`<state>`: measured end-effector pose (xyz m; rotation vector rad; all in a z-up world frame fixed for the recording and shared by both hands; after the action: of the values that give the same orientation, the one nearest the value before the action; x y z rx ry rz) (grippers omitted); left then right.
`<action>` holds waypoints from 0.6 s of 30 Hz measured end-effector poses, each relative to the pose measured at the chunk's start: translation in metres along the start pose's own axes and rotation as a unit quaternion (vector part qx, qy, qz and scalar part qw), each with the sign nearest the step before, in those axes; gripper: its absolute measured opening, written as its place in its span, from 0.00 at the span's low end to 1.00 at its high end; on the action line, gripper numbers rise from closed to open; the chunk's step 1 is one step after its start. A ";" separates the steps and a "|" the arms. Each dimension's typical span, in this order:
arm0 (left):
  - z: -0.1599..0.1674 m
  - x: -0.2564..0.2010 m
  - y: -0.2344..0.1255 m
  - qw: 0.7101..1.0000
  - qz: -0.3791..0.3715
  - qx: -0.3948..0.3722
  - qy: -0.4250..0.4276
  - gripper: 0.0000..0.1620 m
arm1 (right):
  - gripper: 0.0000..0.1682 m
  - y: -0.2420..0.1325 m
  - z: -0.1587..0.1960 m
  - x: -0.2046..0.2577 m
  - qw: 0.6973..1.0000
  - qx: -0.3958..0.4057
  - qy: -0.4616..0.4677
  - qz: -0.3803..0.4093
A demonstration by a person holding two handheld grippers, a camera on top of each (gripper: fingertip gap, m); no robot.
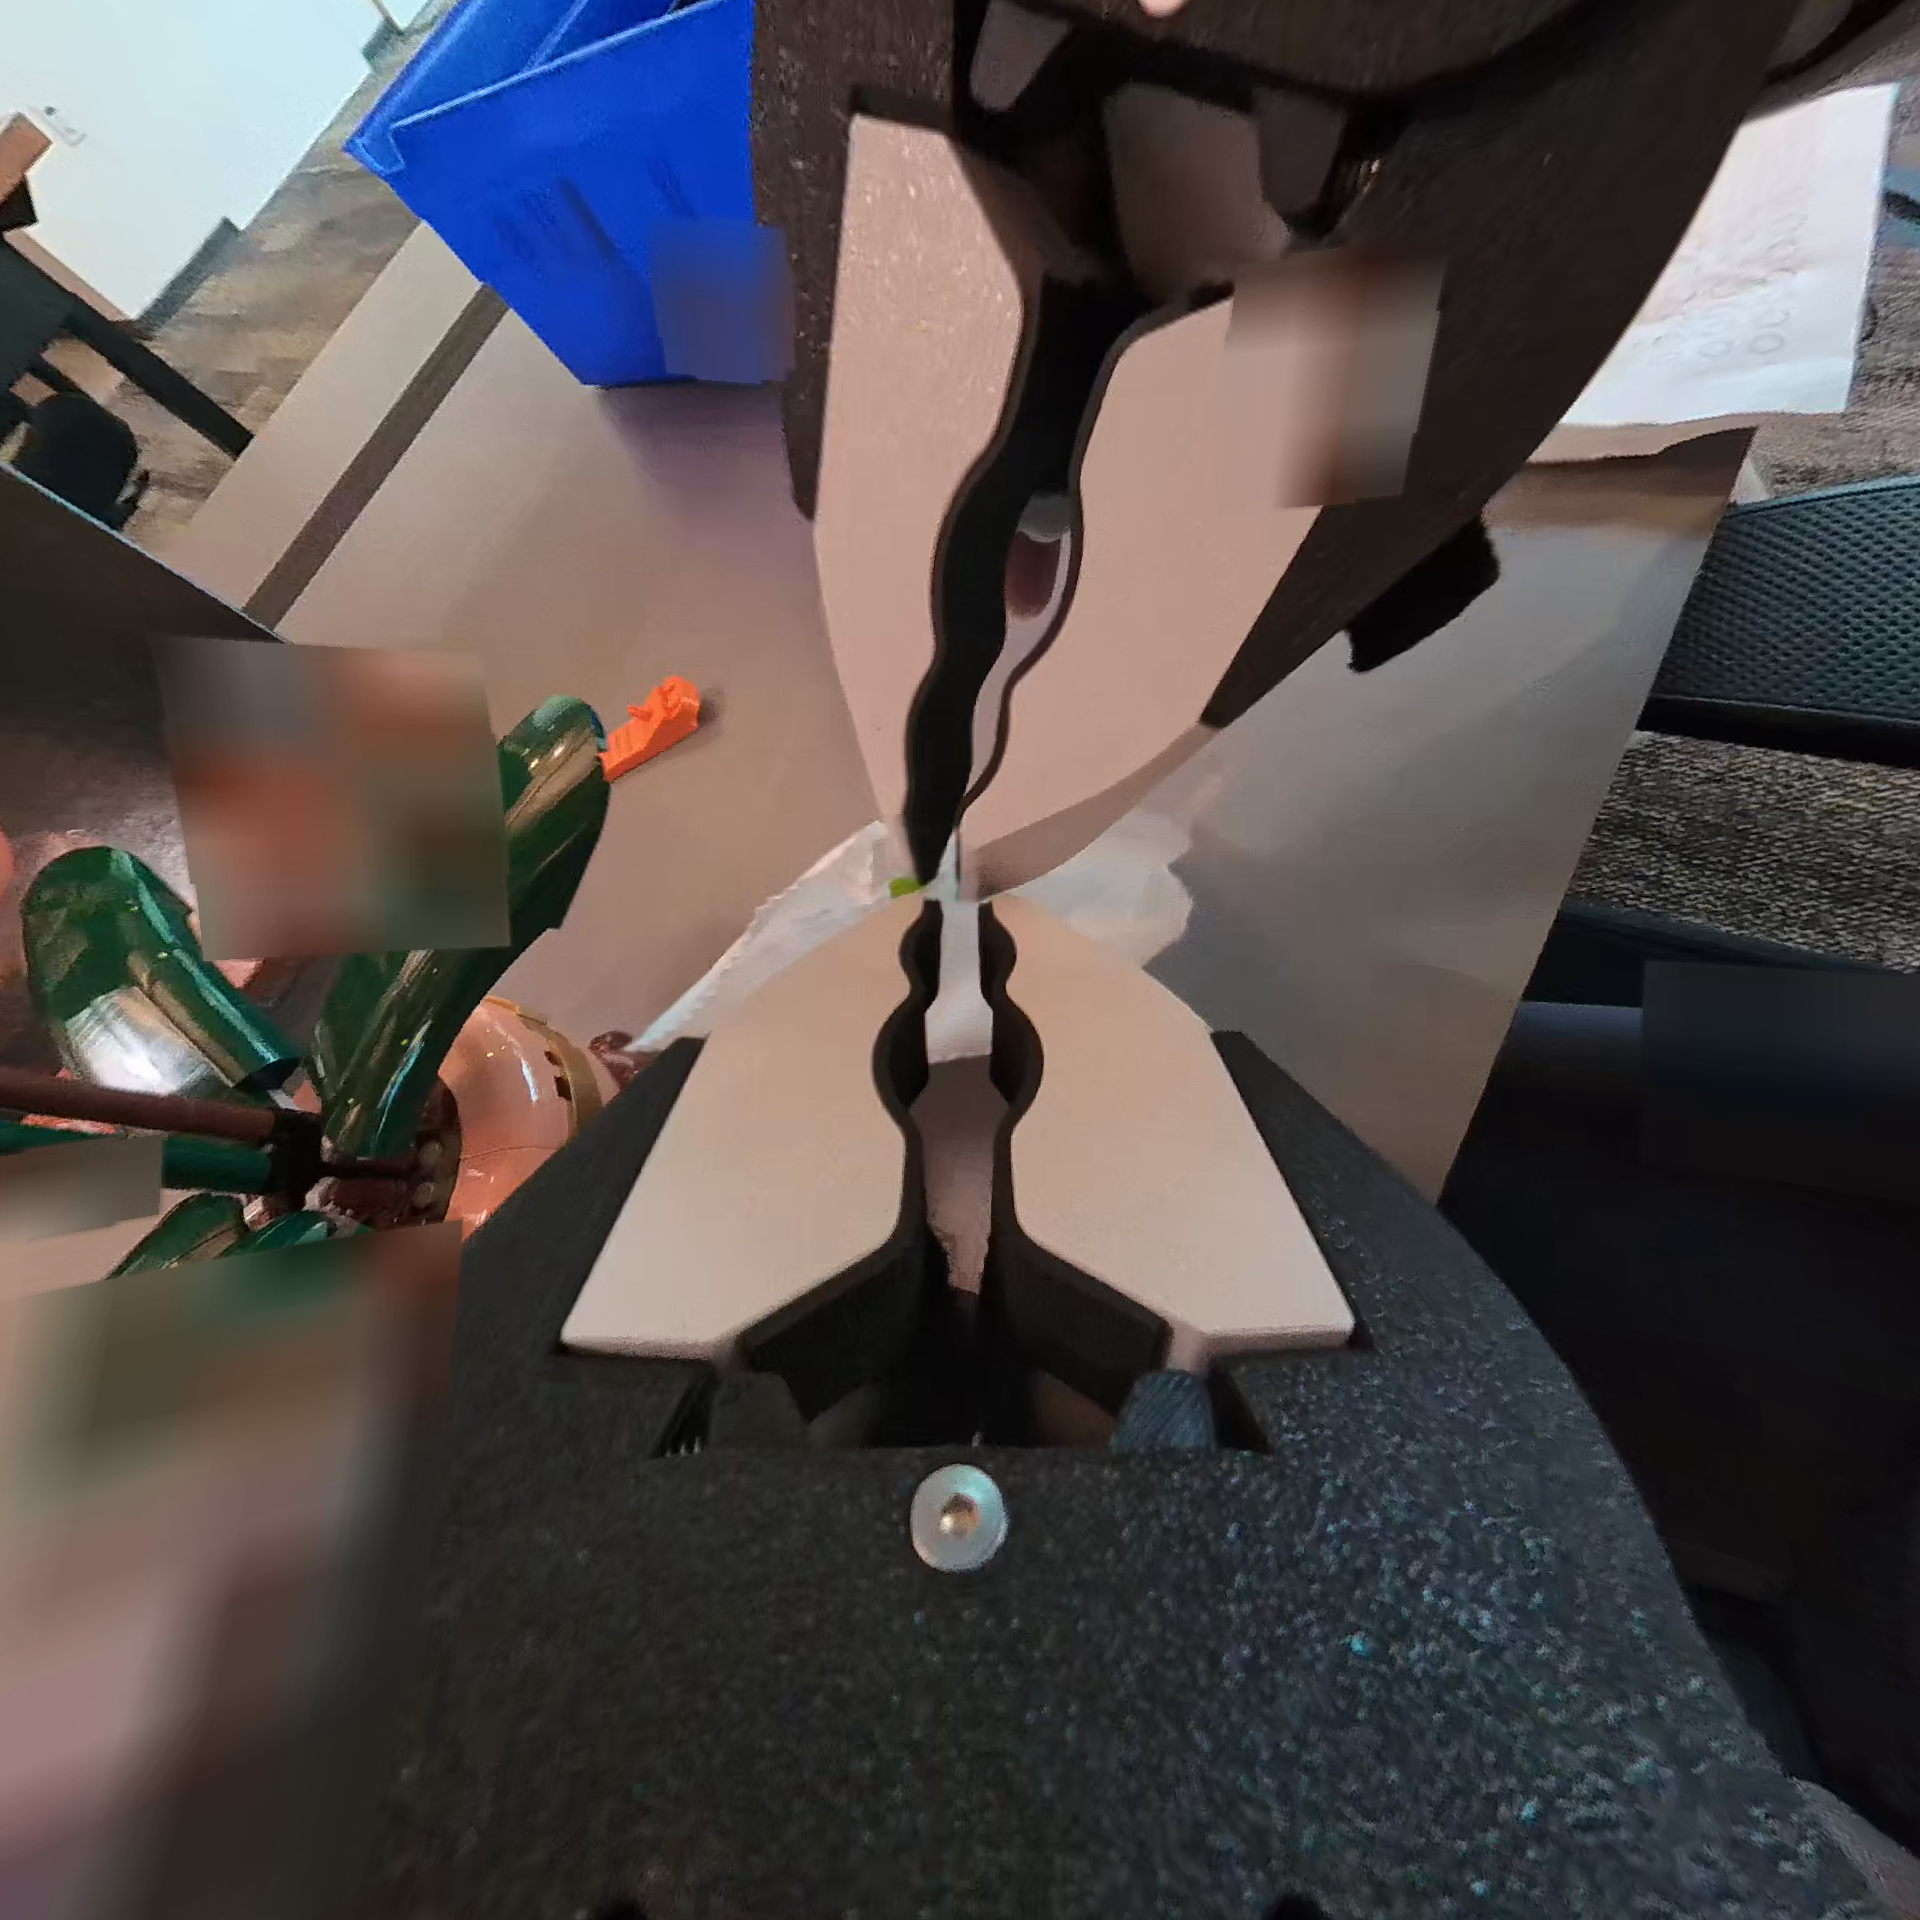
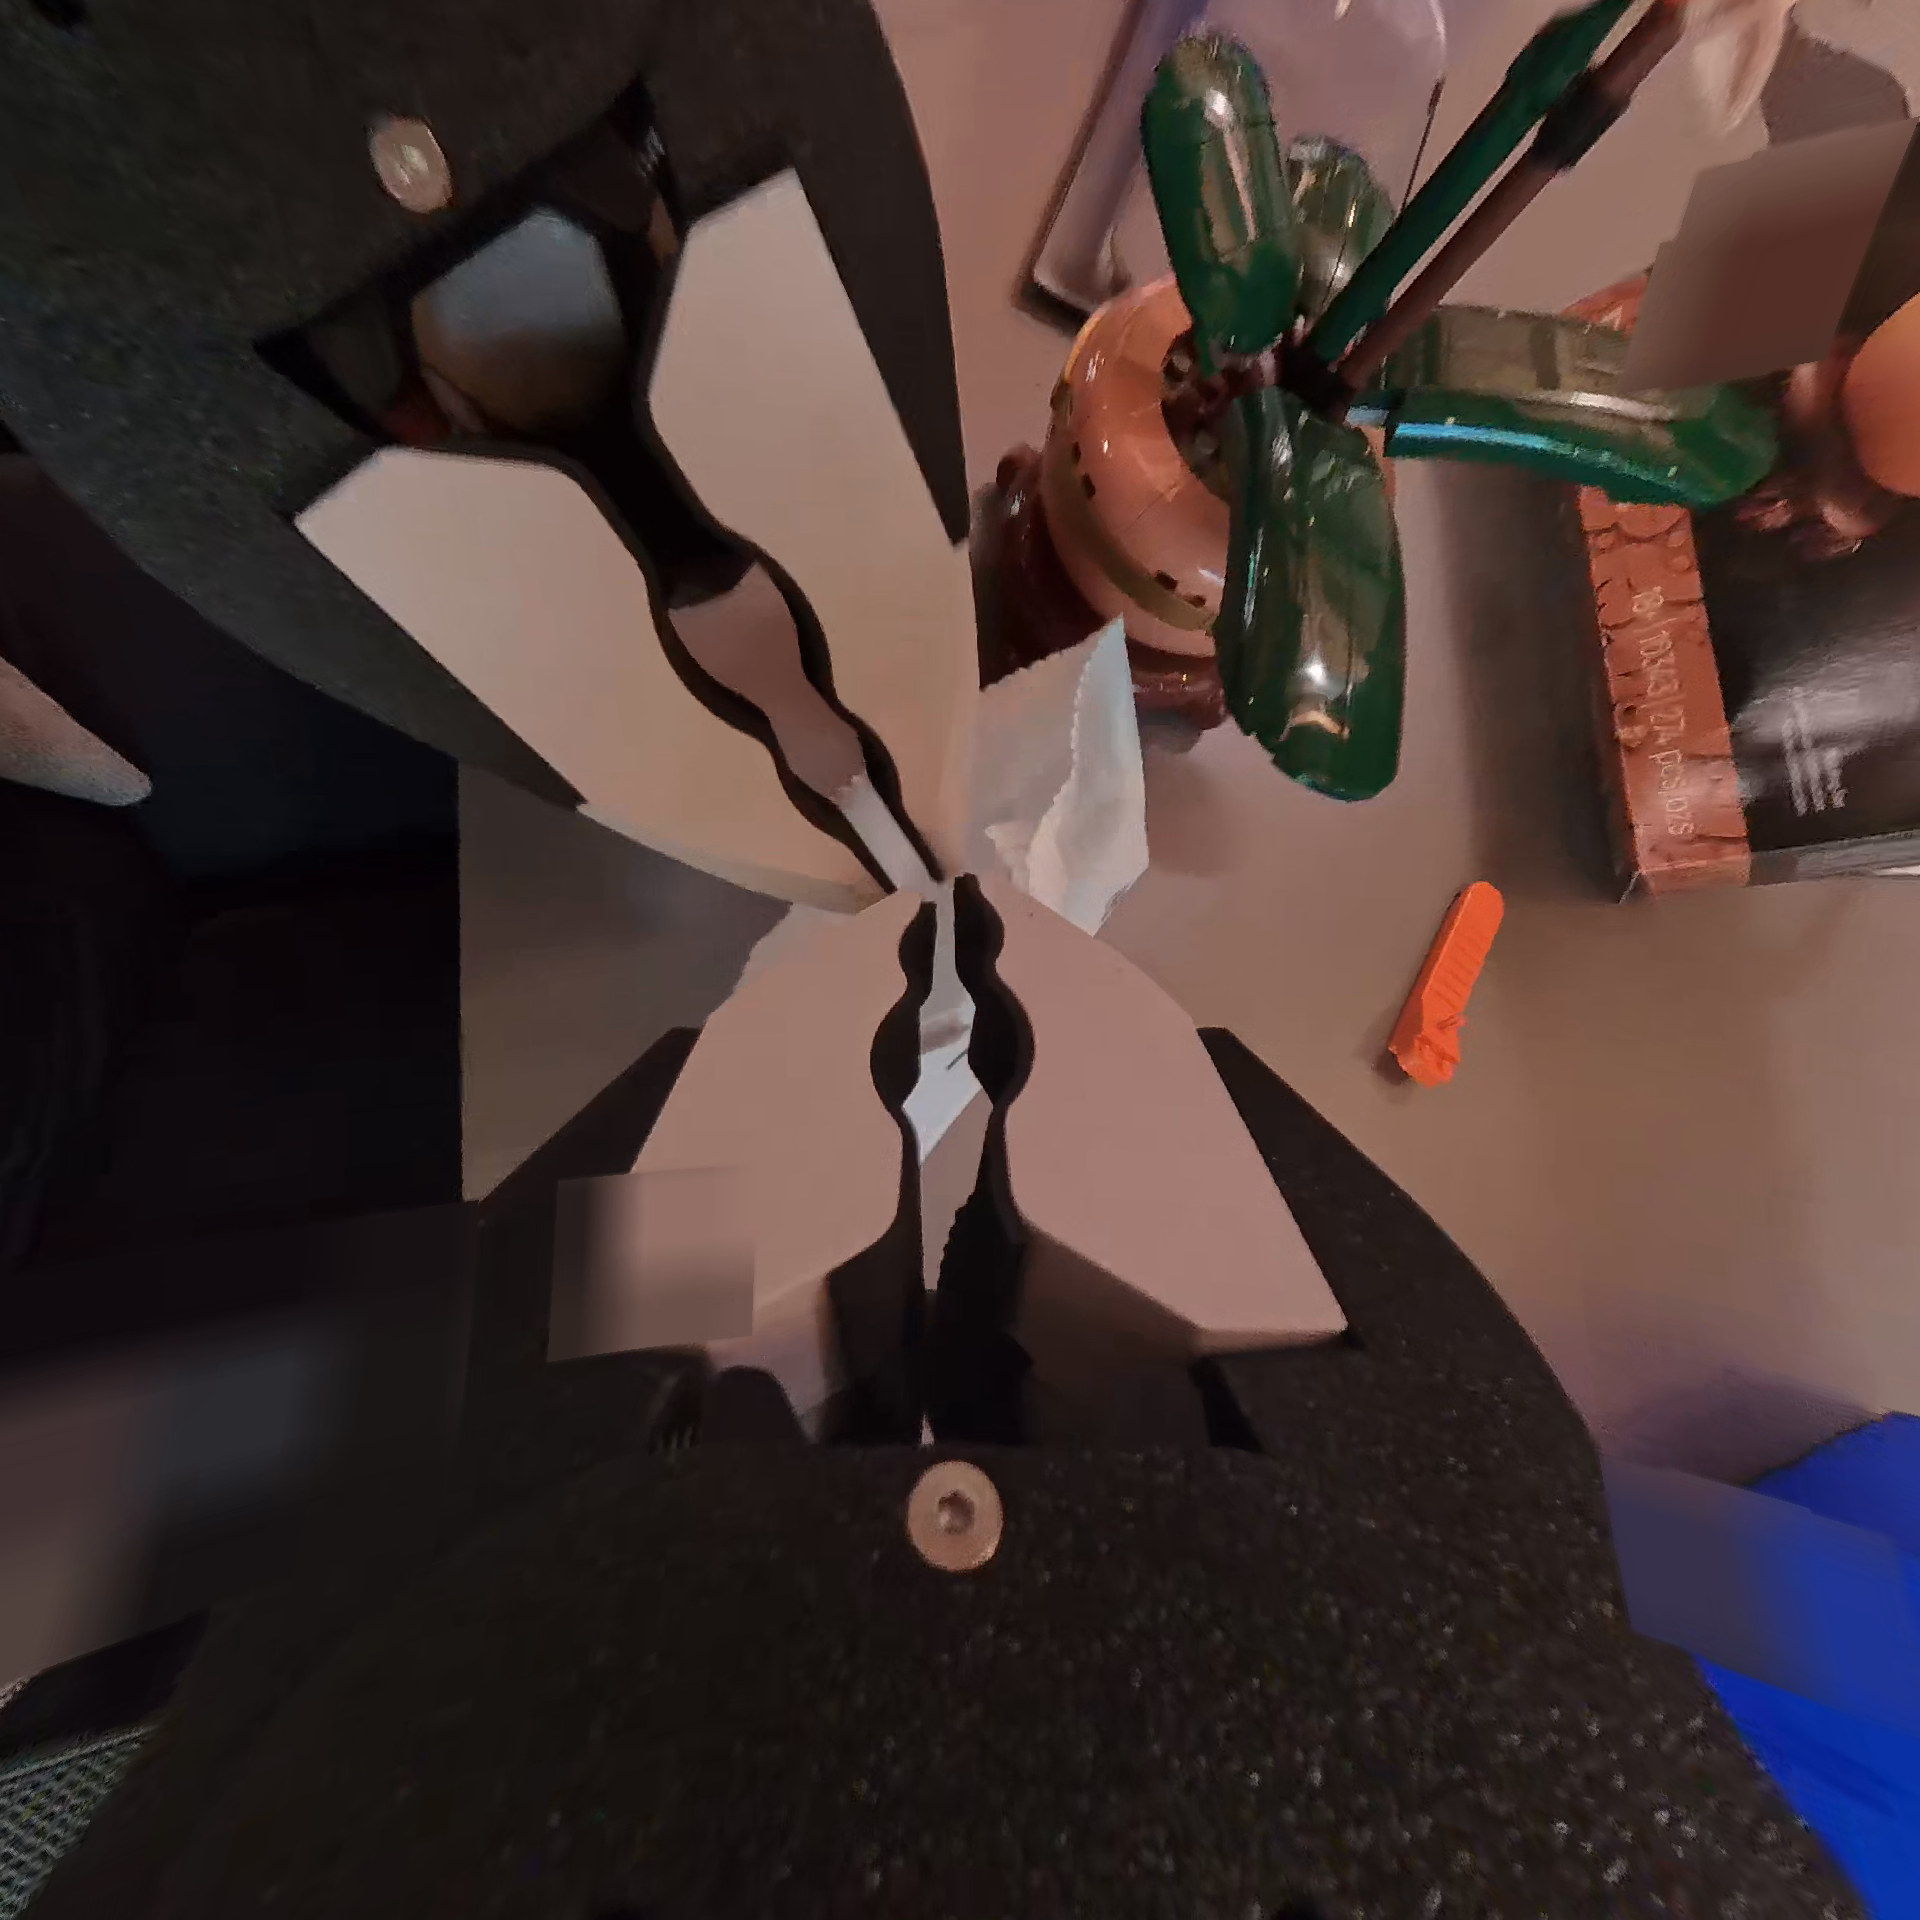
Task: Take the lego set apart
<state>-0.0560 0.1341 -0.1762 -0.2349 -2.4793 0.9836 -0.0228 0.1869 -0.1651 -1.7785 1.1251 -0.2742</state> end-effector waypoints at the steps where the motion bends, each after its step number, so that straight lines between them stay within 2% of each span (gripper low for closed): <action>1: 0.001 0.001 -0.001 1.000 -0.007 0.002 0.003 0.04 | 0.02 0.002 0.003 -0.001 1.000 0.013 0.000 0.009; 7: 0.008 0.001 -0.023 0.998 -0.053 -0.036 -0.005 0.05 | 0.02 0.006 0.015 -0.003 0.997 0.059 -0.020 0.047; 10: 0.010 0.002 -0.039 0.989 -0.108 -0.101 -0.011 0.09 | 0.03 0.006 0.027 -0.004 0.997 0.056 -0.001 0.049; 12: 0.010 0.003 -0.051 0.980 -0.136 -0.143 -0.009 0.10 | 0.05 -0.002 0.031 -0.001 0.999 0.012 0.034 0.038; 15: 0.002 0.009 -0.074 0.959 -0.186 -0.213 -0.012 0.12 | 0.16 -0.029 0.021 0.006 0.988 -0.109 0.098 0.041; 18: -0.015 0.012 -0.104 0.924 -0.259 -0.277 0.055 0.12 | 0.19 -0.069 -0.002 0.013 0.945 -0.262 0.150 0.130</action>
<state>-0.0578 0.0711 -0.0912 0.1857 -2.4592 0.0439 0.0223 0.1820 -0.1118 -2.0572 1.7598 -0.0873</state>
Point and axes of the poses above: each gripper's, where its closed fingertips meet, y out along the fingers, z out of its underside, x = y × z across the jaws, the point moved 5 cm from there along -y, back along the fingers, and after that the axes turned 11 degrees about x, right-handed, at the moved point
